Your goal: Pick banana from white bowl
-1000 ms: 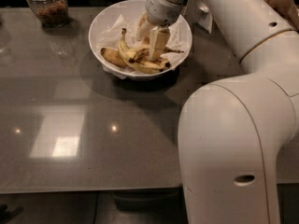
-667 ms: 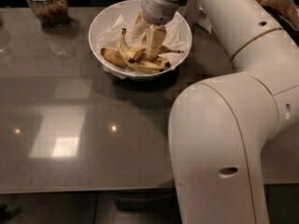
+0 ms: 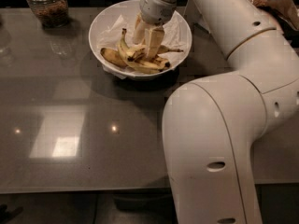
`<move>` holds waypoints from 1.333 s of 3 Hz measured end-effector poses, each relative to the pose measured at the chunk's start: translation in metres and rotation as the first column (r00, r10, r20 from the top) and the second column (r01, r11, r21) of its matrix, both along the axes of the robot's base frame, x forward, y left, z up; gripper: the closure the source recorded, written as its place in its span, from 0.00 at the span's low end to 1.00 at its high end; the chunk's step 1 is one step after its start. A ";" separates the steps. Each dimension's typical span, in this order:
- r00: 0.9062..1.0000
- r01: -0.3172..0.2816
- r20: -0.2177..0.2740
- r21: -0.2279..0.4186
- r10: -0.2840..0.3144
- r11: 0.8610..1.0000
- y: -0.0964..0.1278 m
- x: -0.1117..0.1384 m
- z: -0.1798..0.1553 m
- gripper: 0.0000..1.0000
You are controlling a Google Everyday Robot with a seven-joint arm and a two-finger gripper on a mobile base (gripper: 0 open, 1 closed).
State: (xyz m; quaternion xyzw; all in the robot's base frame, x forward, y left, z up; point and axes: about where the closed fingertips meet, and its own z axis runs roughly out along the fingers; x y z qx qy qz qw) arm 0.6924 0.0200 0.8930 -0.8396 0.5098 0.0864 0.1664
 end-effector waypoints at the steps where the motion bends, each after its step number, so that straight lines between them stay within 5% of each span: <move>1: 1.000 0.007 -0.028 0.011 -0.006 1.000 -0.004 -0.005 -0.005 0.78; 2: 0.999 0.028 -0.039 0.033 -0.027 0.999 -0.013 -0.014 -0.002 0.99; 4: 0.994 0.103 0.016 0.062 -0.104 0.993 -0.027 -0.042 0.055 1.00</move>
Offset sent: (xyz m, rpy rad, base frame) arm -0.0566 -0.0432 0.0044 0.0026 0.1377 -0.0203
